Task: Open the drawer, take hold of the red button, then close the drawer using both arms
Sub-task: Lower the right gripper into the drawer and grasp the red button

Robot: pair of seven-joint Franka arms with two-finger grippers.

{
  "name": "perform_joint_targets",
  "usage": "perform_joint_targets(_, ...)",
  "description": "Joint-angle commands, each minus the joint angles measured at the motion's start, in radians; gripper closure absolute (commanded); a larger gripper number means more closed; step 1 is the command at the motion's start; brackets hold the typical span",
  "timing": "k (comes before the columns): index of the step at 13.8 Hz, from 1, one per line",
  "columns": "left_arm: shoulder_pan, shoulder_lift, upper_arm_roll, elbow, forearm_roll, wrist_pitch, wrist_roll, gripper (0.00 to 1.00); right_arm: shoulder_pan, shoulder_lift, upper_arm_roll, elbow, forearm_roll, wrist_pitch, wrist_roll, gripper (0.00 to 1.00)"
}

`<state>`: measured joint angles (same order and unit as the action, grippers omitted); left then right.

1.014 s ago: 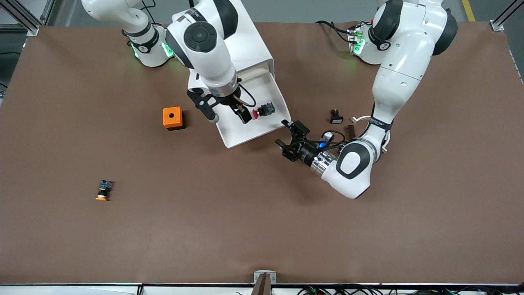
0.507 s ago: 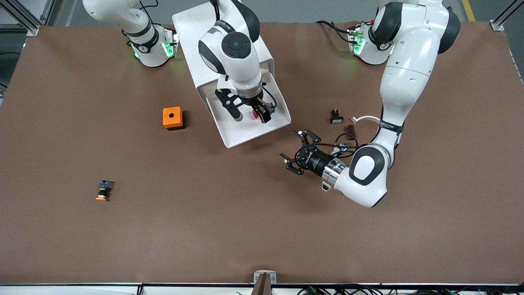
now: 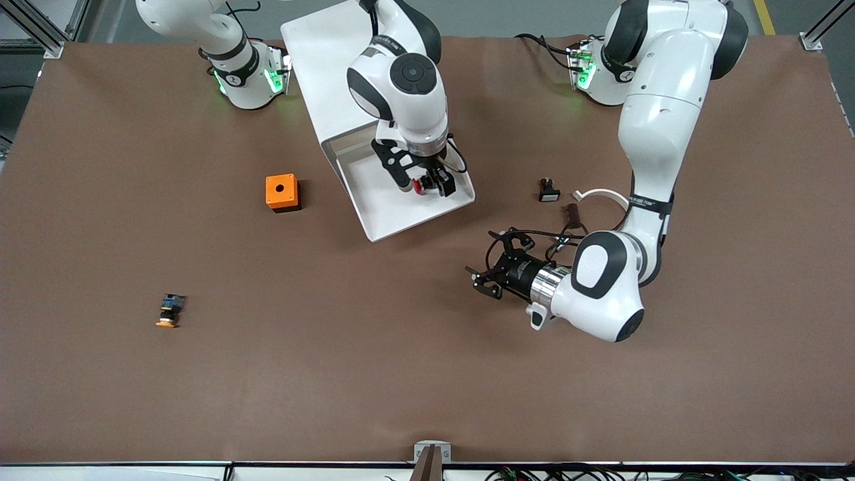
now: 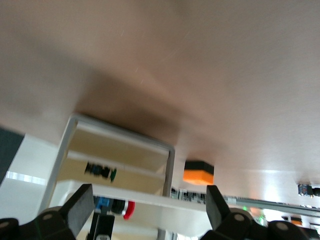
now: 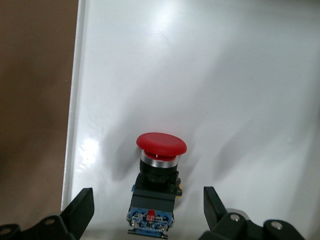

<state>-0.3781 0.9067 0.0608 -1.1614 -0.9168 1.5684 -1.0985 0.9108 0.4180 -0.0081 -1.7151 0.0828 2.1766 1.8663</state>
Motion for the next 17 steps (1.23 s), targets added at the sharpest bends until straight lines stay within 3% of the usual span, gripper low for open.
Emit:
perform_joint_targets(1,-0.012,-0.058,0.014,-0.015,0.08,0.056,0.077,0.01,0.019,0.016,-0.012,0.029,-0.02,-0.018,0.03,0.14)
perform_joint_targets(3,-0.012,-0.077,0.016,-0.017,0.128,0.1,0.1,0.01,0.022,0.024,-0.012,0.028,-0.02,-0.018,0.03,0.22)
perform_joint_targets(5,-0.033,-0.104,0.016,-0.018,0.229,0.157,0.111,0.01,0.023,0.03,-0.012,0.028,-0.021,-0.017,0.03,0.4)
perform_joint_targets(9,-0.038,-0.132,0.014,-0.02,0.317,0.226,0.117,0.01,0.025,0.03,-0.012,0.032,-0.021,-0.017,0.03,0.96)
perform_joint_targets(11,-0.059,-0.137,0.014,-0.023,0.383,0.272,0.117,0.01,0.014,0.027,-0.013,0.061,-0.02,-0.029,0.018,1.0)
perform_joint_targets(13,-0.079,-0.144,0.016,-0.024,0.439,0.304,0.105,0.01,-0.019,0.028,-0.013,0.167,-0.014,-0.13,-0.019,1.0)
perform_joint_targets(15,-0.082,-0.15,0.016,-0.026,0.45,0.306,0.103,0.01,-0.082,0.027,-0.013,0.273,-0.006,-0.285,-0.16,1.0)
perform_joint_targets(17,-0.108,-0.152,0.016,-0.026,0.504,0.306,0.1,0.01,-0.151,0.013,-0.016,0.293,-0.009,-0.333,-0.356,1.0)
